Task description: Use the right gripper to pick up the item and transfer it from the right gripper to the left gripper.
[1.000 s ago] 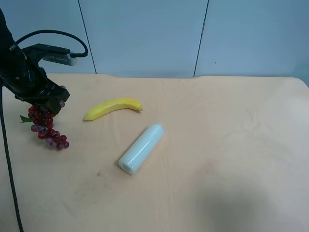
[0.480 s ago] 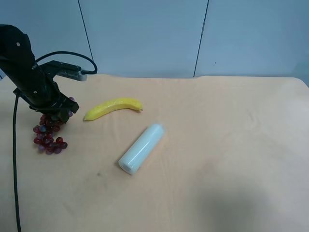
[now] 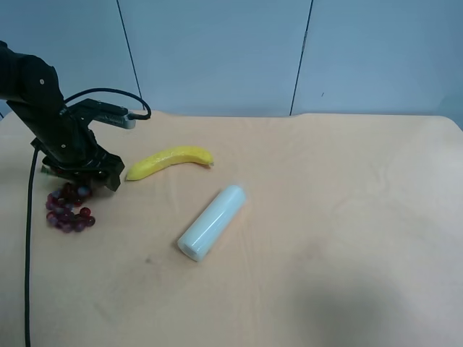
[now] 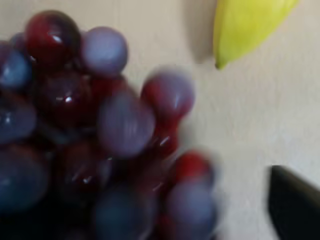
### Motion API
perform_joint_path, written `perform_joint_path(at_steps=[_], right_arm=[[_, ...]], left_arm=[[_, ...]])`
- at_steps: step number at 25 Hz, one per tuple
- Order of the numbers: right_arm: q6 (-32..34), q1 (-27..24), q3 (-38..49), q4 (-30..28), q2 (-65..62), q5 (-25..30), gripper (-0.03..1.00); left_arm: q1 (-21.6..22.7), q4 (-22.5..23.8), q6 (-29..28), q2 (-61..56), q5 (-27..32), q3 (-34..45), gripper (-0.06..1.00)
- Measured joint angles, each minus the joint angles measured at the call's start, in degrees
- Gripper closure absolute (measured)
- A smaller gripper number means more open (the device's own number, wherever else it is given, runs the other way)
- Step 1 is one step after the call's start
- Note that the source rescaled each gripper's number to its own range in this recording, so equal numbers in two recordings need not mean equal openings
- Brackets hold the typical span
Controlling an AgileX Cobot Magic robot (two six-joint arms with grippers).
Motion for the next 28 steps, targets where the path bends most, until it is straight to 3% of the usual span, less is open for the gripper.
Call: perform_joint_path(at_steps=[2,5,10,16,28], right_arm=[[0.0,0.0,0.0,0.0,0.0,0.0,0.13],[0.0,0.0,0.0,0.0,0.0,0.0,0.13],[0.1,0.0,0.0,0.0,0.0,0.0,0.13],[0.1,0.0,0.0,0.0,0.0,0.0,0.13],[0.1,0.0,0.0,0.0,0.0,0.0,0.13]], left_arm=[[0.0,0.0,0.0,0.0,-0.3,0.0,-0.01],[0.0,-0.2,0.0,0.0,-0.3,0.0,-0.05],[0.0,-0.2,0.0,0.0,-0.2,0.0,-0.06],[0.0,-0.2,0.0,-3.6,5.3,0.0,-0.06],[0.0,-0.2,0.0,-25.2,11.3,0.0,-0.06]])
